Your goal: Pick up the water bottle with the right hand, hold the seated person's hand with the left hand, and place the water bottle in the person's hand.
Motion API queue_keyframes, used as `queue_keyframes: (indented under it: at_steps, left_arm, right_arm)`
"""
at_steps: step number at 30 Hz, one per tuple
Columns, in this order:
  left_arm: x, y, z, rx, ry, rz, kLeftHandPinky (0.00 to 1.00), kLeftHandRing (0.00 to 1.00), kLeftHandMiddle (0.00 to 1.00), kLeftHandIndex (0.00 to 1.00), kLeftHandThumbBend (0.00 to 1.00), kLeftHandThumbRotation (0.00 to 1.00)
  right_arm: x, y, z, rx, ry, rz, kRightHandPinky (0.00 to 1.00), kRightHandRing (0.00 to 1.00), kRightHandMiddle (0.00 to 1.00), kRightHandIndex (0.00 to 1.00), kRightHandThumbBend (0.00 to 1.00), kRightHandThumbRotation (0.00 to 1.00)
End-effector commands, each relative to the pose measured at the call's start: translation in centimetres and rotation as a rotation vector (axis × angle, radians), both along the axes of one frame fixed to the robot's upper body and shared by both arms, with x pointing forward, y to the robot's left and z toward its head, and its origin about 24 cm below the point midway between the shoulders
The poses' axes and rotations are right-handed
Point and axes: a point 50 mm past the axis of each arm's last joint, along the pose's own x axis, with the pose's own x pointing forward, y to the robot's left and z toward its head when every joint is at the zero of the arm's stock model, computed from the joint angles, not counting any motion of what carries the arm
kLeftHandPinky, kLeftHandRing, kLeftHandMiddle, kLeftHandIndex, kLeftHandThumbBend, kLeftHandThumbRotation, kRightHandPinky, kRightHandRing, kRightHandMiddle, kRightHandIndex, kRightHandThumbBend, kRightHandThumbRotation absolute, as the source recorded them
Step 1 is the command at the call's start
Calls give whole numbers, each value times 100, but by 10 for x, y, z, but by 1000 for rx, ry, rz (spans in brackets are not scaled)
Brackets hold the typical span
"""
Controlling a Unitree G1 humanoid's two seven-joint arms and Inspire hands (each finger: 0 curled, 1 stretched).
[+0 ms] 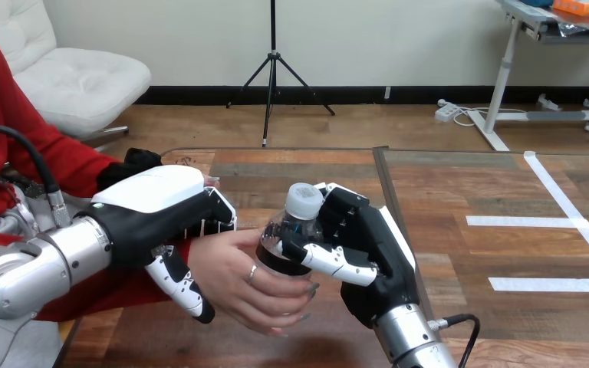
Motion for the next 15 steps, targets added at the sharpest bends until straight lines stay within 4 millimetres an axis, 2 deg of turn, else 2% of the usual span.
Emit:
queue_keyframes:
  at_steps: [1,15]
  left_arm:
    - [9,-28,49,-101,-226,-108,28,33,39,39,94,0]
    - [13,-26,44,-103,-217,-97,27,32,39,39,94,0]
  right_arm:
    - [3,61,56,197,-184,109,37,40,43,44,86,0]
    - [6,62,58,205,-159,91,36,40,43,44,88,0]
